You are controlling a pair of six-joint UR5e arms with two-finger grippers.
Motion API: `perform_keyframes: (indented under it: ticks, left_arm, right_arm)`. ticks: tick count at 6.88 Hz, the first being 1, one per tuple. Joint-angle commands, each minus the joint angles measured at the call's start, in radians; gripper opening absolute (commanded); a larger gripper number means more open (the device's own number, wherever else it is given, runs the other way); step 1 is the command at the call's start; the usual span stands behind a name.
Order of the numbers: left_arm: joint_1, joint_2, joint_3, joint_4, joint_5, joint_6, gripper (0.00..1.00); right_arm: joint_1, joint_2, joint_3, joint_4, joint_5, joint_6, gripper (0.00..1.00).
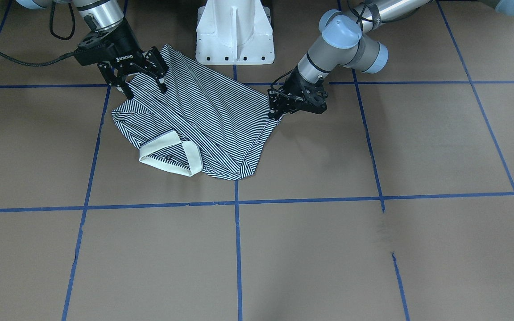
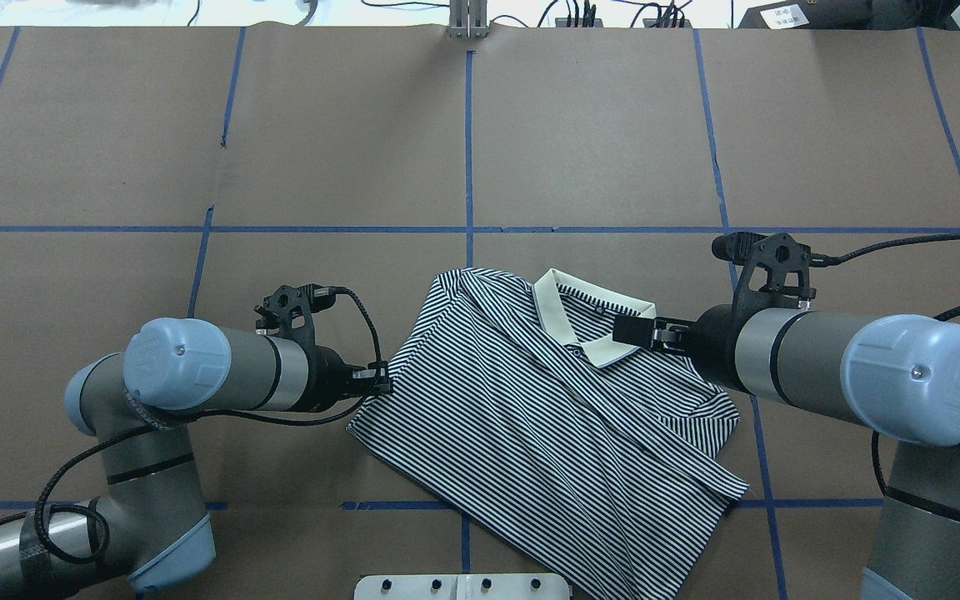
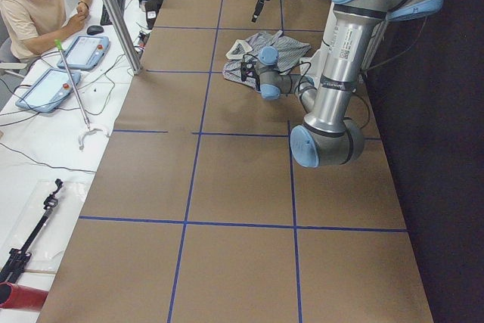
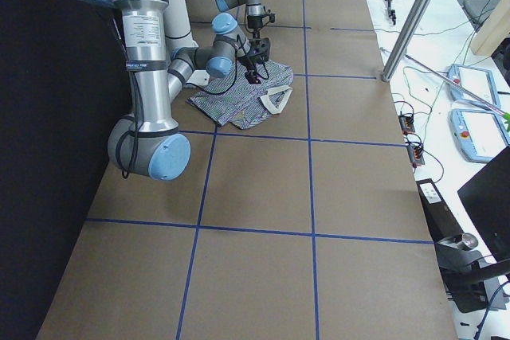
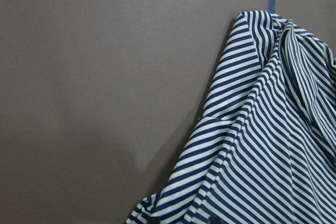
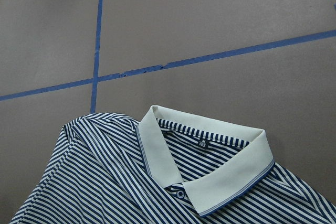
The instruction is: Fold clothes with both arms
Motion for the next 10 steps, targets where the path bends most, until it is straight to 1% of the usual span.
perform_keyframes:
  ticks: [1, 3, 5, 6, 7, 8, 9, 10]
  left_arm:
    - [0.001, 0.003, 0.000, 0.013, 0.016, 0.000, 0.00]
    - [-0.015, -0.002, 0.003, 0.014, 0.018, 0.006, 0.00]
    - [-0.079, -0.002, 0.007, 0.023, 0.013, 0.119, 0.00]
    - [-0.113, -0.003, 0.015, 0.066, 0.013, 0.179, 0.00]
    - [-0.152, -0.005, 0.023, 0.074, 0.013, 0.224, 0.00]
    - [-0.180, -0.014, 0.073, 0.071, 0.013, 0.262, 0.00]
    - [-0.255, -0.072, 0.155, 0.065, 0.012, 0.303, 0.00]
    - [-0.322, -0.159, 0.273, 0.063, 0.012, 0.369, 0.00]
  right_arm:
    - [0.000, 0.000, 0.001, 0.000, 0.000, 0.000, 1.00]
    - [0.000, 0.000, 0.001, 0.000, 0.000, 0.000, 1.00]
    - [0.002, 0.000, -0.003, 0.000, -0.001, 0.000, 1.00]
    - [0.003, 0.000, -0.004, 0.000, -0.001, 0.000, 1.00]
    - [0.005, 0.002, -0.004, 0.000, -0.001, 0.000, 1.00]
    - [0.012, 0.002, -0.007, 0.000, -0.001, 0.000, 1.00]
    - [0.023, 0.000, -0.010, 0.000, -0.001, -0.002, 1.00]
    - [0.029, 0.002, -0.011, 0.000, 0.000, -0.003, 1.00]
